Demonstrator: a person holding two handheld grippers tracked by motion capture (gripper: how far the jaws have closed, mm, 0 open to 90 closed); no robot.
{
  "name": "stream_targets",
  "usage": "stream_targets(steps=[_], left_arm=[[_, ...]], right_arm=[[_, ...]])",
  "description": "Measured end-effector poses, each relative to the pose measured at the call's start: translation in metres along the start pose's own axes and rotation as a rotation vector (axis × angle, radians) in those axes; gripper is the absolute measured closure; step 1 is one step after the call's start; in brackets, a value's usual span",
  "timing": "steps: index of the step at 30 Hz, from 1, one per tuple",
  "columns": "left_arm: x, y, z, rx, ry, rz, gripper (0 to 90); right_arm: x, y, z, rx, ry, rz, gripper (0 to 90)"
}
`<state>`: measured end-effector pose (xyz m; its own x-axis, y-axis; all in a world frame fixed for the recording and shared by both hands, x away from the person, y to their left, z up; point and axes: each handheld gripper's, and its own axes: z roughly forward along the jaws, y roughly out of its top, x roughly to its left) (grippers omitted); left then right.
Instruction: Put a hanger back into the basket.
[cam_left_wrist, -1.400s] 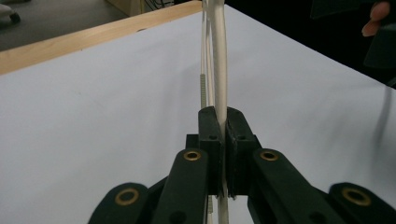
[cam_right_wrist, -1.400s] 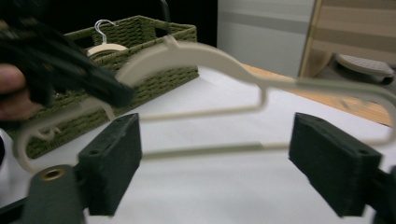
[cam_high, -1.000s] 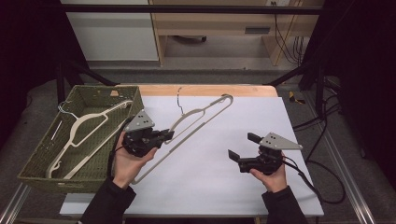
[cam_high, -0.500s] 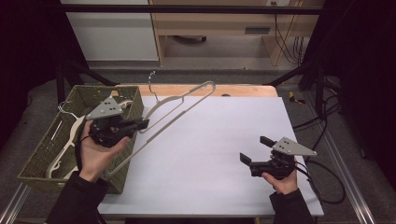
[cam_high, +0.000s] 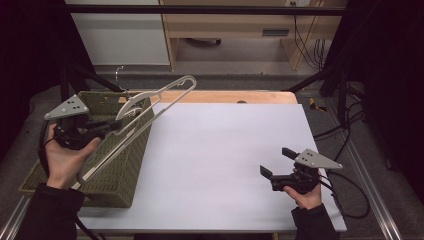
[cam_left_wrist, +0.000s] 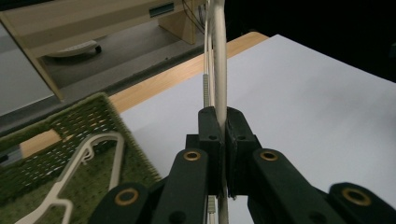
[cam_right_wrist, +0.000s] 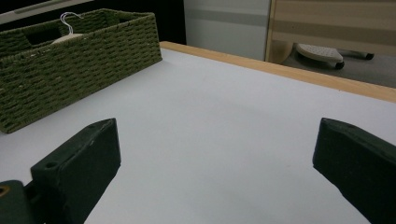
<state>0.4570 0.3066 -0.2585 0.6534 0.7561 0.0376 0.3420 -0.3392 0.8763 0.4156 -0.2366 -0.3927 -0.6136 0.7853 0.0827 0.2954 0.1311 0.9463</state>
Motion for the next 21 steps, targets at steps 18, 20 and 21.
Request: stream_targets(steps=[18, 20, 21], left_arm=[[0.078, -0.049, -0.022, 0.044, 0.086, -0.067, 86.9], [0.083, -0.054, -0.024, 0.055, 0.094, -0.061, 86.9], [0.086, -0.057, -0.027, 0.056, 0.099, -0.062, 86.9]], right_arm=[[0.001, -0.001, 0.002, 0.009, 0.004, -0.002, 1.5], [0.001, -0.001, 0.002, 0.009, 0.004, -0.002, 1.5], [0.001, -0.001, 0.002, 0.009, 0.003, -0.002, 1.6]])
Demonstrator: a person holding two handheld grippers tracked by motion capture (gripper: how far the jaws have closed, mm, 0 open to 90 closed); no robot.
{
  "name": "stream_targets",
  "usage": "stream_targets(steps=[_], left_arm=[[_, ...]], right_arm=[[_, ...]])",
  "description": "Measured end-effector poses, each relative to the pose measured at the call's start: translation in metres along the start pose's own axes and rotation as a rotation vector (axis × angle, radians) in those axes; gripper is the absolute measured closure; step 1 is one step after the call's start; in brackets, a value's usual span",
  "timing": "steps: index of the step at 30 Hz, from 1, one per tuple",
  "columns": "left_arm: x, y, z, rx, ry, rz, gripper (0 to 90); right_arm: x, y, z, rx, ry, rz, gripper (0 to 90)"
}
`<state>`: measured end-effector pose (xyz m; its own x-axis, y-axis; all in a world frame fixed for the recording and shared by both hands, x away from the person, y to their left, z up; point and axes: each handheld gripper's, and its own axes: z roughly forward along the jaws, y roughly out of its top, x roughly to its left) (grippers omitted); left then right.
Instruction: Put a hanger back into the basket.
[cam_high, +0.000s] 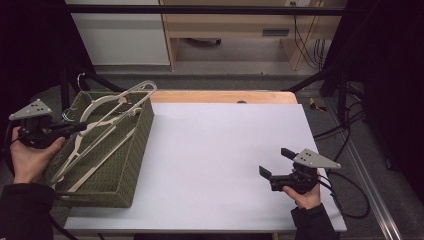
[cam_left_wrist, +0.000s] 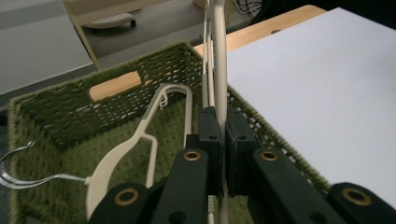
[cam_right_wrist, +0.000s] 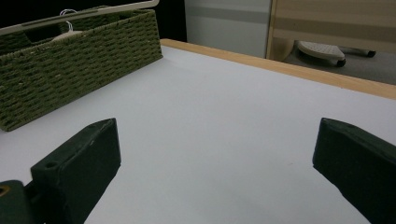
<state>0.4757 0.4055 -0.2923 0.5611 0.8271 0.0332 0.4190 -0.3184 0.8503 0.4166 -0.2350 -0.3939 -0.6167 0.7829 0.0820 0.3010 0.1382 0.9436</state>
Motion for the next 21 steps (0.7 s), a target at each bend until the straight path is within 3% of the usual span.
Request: stream_targets(steps=[4, 8, 12, 16, 21], left_arm=[[0.009, -0.008, -0.004, -0.008, 0.009, -0.023, 86.9], [0.017, -0.017, -0.007, 0.015, 0.019, -0.030, 86.9], [0.017, -0.019, -0.006, 0.011, 0.020, -0.038, 86.9], [0.015, -0.018, 0.002, 0.047, 0.030, -0.023, 87.0], [0.019, -0.021, 0.001, 0.040, 0.019, -0.031, 86.9]], right_arm=[[0.000, 0.000, 0.001, 0.000, -0.001, -0.001, 1.6], [0.000, 0.000, 0.001, 0.001, -0.001, 0.002, 1.6], [0.000, 0.000, 0.001, 0.006, 0.003, 0.000, 1.6], [0.001, 0.000, 0.001, 0.005, 0.001, 0.003, 1.6], [0.001, 0.000, 0.001, 0.004, 0.004, 0.004, 1.7]])
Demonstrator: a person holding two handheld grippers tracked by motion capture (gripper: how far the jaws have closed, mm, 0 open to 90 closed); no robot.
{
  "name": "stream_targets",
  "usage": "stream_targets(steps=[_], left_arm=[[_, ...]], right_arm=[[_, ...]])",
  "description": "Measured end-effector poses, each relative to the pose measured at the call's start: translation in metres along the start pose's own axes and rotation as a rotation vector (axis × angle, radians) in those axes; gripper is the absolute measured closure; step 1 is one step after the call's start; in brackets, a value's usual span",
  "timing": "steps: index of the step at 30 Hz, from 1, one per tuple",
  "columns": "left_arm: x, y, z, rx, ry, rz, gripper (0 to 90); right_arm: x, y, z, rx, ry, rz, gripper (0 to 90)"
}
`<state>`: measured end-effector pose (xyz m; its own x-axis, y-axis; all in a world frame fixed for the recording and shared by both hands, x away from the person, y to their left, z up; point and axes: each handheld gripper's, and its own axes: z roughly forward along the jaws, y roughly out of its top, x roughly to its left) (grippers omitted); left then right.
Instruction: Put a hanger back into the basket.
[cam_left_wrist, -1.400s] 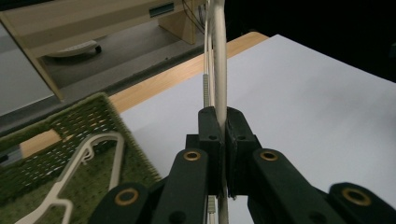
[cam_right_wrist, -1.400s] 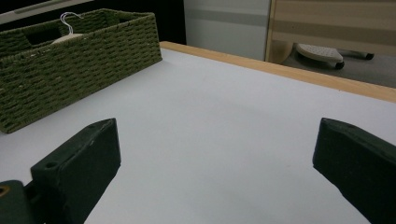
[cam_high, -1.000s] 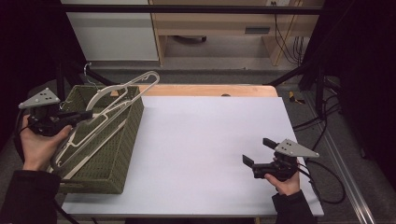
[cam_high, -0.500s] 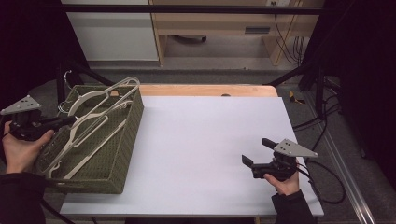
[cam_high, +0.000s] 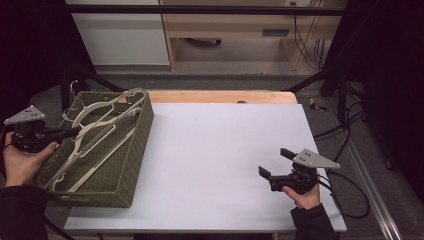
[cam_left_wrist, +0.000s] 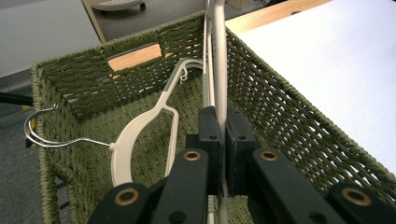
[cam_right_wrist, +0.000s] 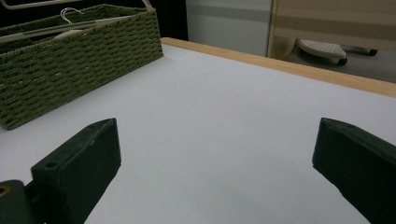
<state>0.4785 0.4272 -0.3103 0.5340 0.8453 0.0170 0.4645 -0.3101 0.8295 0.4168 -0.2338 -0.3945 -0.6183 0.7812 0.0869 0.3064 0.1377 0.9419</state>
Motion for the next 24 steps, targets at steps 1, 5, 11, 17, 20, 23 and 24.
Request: stream_targets(steps=[1, 5, 11, 17, 20, 23, 24], left_arm=[[0.000, 0.000, 0.000, -0.002, -0.001, 0.003, 87.0], [0.008, -0.001, 0.000, -0.005, 0.002, -0.018, 86.9], [0.019, -0.003, 0.000, -0.008, -0.004, -0.026, 86.6], [0.025, -0.003, 0.000, -0.004, -0.038, -0.035, 86.6], [0.026, -0.002, -0.001, 0.001, -0.033, -0.028, 86.7], [0.031, -0.001, -0.007, 0.017, -0.024, -0.039, 87.0], [0.032, -0.003, -0.008, 0.014, -0.032, -0.042, 87.0]], right_arm=[[0.000, 0.000, 0.000, 0.002, 0.000, -0.001, 1.7], [0.000, 0.000, 0.001, 0.002, 0.002, -0.001, 1.7], [0.000, 0.000, 0.001, 0.003, 0.003, -0.001, 1.7], [0.001, -0.001, 0.002, 0.006, 0.004, 0.004, 1.7], [0.001, -0.001, 0.002, 0.006, 0.002, 0.003, 1.7], [0.001, -0.001, 0.002, 0.005, 0.003, 0.004, 1.7], [0.001, -0.001, 0.002, 0.007, 0.003, 0.004, 1.7]])
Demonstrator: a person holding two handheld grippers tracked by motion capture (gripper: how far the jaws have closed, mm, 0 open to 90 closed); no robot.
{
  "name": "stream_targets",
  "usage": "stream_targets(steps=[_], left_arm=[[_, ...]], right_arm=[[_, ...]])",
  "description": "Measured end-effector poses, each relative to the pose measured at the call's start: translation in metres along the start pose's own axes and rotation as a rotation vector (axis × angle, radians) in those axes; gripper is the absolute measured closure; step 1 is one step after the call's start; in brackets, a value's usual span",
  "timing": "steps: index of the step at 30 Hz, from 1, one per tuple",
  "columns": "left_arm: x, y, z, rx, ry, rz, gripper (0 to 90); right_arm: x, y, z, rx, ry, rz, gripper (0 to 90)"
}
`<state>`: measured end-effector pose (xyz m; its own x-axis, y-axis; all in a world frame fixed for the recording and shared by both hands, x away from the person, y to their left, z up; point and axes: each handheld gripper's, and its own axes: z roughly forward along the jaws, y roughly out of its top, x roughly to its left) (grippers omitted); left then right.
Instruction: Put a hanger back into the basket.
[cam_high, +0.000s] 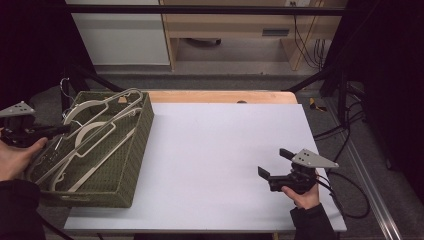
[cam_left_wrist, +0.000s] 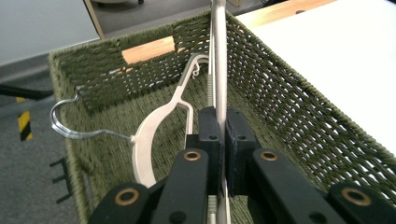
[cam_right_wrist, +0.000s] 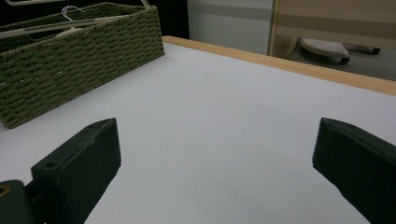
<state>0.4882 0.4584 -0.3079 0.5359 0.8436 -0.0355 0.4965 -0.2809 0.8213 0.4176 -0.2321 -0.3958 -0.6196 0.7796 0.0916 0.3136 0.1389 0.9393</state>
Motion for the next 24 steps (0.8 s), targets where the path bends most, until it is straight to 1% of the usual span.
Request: stream_targets(steps=[1, 2, 4, 5, 7, 9, 12, 13, 15, 16, 17, 18, 19, 20, 21, 22, 24], left_arm=[[0.000, -0.003, 0.000, -0.007, -0.003, 0.000, 87.0], [-0.001, -0.007, 0.002, 0.000, -0.013, 0.010, 87.0], [-0.001, -0.013, 0.008, 0.018, -0.015, 0.011, 87.0], [-0.001, -0.018, 0.013, 0.035, -0.015, 0.009, 87.0], [-0.002, -0.026, 0.021, 0.052, -0.017, -0.004, 87.0], [-0.003, -0.033, 0.027, 0.048, -0.023, -0.022, 87.0], [-0.008, -0.043, 0.037, 0.024, -0.056, -0.069, 87.0], [-0.009, -0.045, 0.040, 0.023, -0.052, -0.078, 87.0], [-0.011, -0.048, 0.044, 0.040, -0.051, -0.093, 86.9], [-0.010, -0.050, 0.046, 0.027, -0.043, -0.111, 86.9], [-0.008, -0.052, 0.046, 0.019, -0.043, -0.138, 86.9], [-0.007, -0.053, 0.046, 0.019, -0.039, -0.151, 86.6], [-0.006, -0.055, 0.047, 0.025, -0.022, -0.172, 86.4], [-0.005, -0.056, 0.048, 0.045, -0.010, -0.189, 85.9], [-0.004, -0.056, 0.050, 0.070, 0.016, -0.189, 85.4], [-0.006, -0.057, 0.053, 0.095, 0.051, -0.183, 84.7], [-0.006, -0.056, 0.054, 0.115, 0.095, -0.181, 84.1]], right_arm=[[0.000, 0.000, 0.000, 0.001, 0.002, -0.001, 1.7], [0.000, 0.000, 0.001, 0.002, 0.000, -0.002, 1.7], [0.000, -0.001, 0.002, 0.002, 0.003, -0.003, 1.7], [0.001, -0.001, 0.002, 0.003, 0.004, -0.001, 1.7], [0.001, -0.001, 0.002, 0.005, 0.004, -0.004, 1.7], [0.000, -0.001, 0.002, 0.005, 0.006, -0.007, 1.8], [0.000, -0.001, 0.003, 0.005, 0.002, -0.005, 1.8], [0.000, -0.001, 0.003, 0.005, 0.003, -0.004, 1.8], [0.001, -0.001, 0.003, 0.005, 0.004, -0.005, 1.8], [0.001, -0.001, 0.002, 0.005, 0.003, -0.002, 1.8], [0.001, -0.001, 0.002, 0.004, 0.004, -0.003, 1.8], [0.000, 0.000, 0.002, 0.002, 0.004, -0.001, 1.9], [0.000, 0.000, 0.002, 0.001, 0.003, -0.001, 2.0], [0.000, 0.000, 0.001, -0.001, 0.002, -0.001, 2.0], [0.000, 0.000, 0.001, -0.002, 0.002, 0.000, 2.0], [0.000, 0.000, 0.001, -0.001, 0.001, 0.000, 2.0], [0.001, 0.000, 0.001, -0.002, 0.002, 0.000, 2.0]])
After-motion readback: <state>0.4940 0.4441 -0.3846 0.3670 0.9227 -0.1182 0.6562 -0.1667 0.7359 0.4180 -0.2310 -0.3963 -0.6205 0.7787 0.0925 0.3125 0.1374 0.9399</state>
